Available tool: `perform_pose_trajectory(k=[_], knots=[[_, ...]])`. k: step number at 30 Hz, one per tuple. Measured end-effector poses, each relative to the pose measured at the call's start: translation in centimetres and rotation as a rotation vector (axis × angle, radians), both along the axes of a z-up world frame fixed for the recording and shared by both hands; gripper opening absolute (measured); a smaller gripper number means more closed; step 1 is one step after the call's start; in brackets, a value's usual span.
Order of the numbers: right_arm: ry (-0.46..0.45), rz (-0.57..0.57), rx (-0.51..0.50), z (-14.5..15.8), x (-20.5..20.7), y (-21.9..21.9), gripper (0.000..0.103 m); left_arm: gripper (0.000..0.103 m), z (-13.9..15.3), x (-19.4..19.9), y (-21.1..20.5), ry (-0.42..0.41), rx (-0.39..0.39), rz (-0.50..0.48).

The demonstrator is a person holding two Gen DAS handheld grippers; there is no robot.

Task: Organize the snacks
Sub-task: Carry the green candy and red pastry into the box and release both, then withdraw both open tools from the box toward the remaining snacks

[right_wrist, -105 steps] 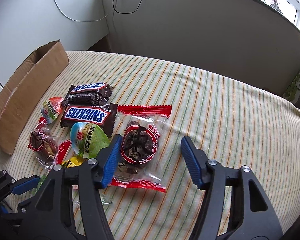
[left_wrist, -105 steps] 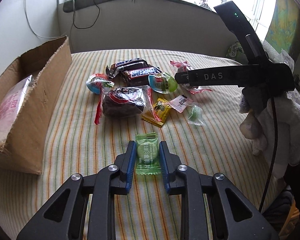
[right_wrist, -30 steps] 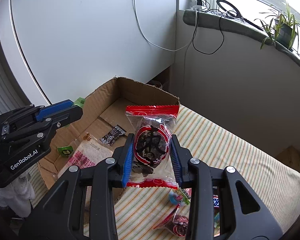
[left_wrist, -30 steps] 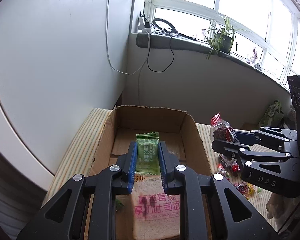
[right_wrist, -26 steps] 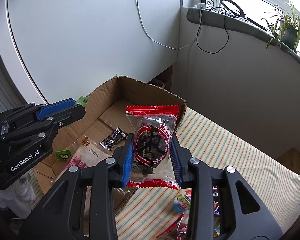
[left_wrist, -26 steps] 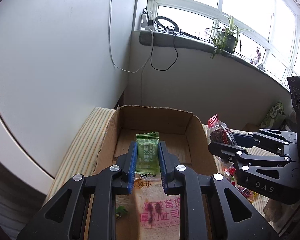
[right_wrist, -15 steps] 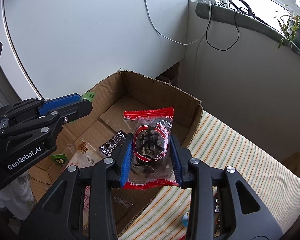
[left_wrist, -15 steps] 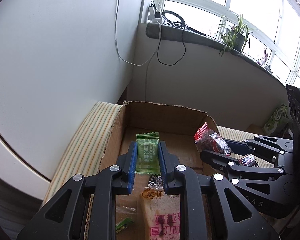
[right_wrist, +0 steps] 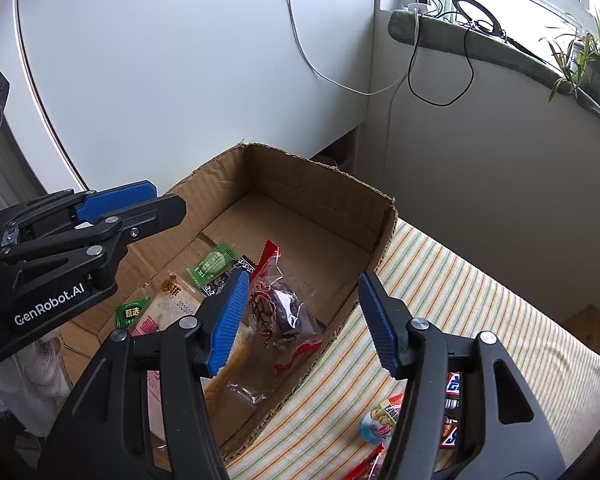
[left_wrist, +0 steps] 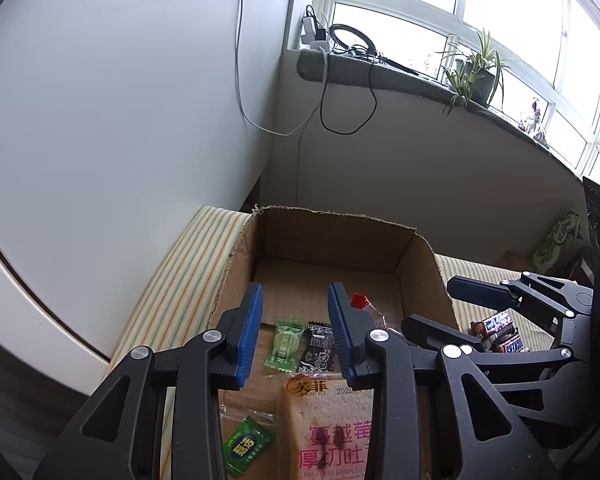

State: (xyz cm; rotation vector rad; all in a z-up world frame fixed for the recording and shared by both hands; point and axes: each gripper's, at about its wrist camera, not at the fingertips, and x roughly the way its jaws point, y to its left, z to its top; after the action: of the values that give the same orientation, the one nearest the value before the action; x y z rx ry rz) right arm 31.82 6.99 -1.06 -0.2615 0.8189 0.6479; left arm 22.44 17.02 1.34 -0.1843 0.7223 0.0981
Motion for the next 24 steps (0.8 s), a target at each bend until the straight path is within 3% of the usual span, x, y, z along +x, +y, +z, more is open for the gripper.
perform_pose_trajectory(k=[8,24], knots=[[-0.019,-0.022,0.014,1.7,-2.6,-4.0,0.06,0.032,1.3,-1.4,-1.3,-0.034,-0.012,-0.02],[-0.011,-0.206,0.017,1.9,-8.6,-19.3,0.06,0.032,2.9,-7.3,-9.7,-0.071,-0.056,-0.177]])
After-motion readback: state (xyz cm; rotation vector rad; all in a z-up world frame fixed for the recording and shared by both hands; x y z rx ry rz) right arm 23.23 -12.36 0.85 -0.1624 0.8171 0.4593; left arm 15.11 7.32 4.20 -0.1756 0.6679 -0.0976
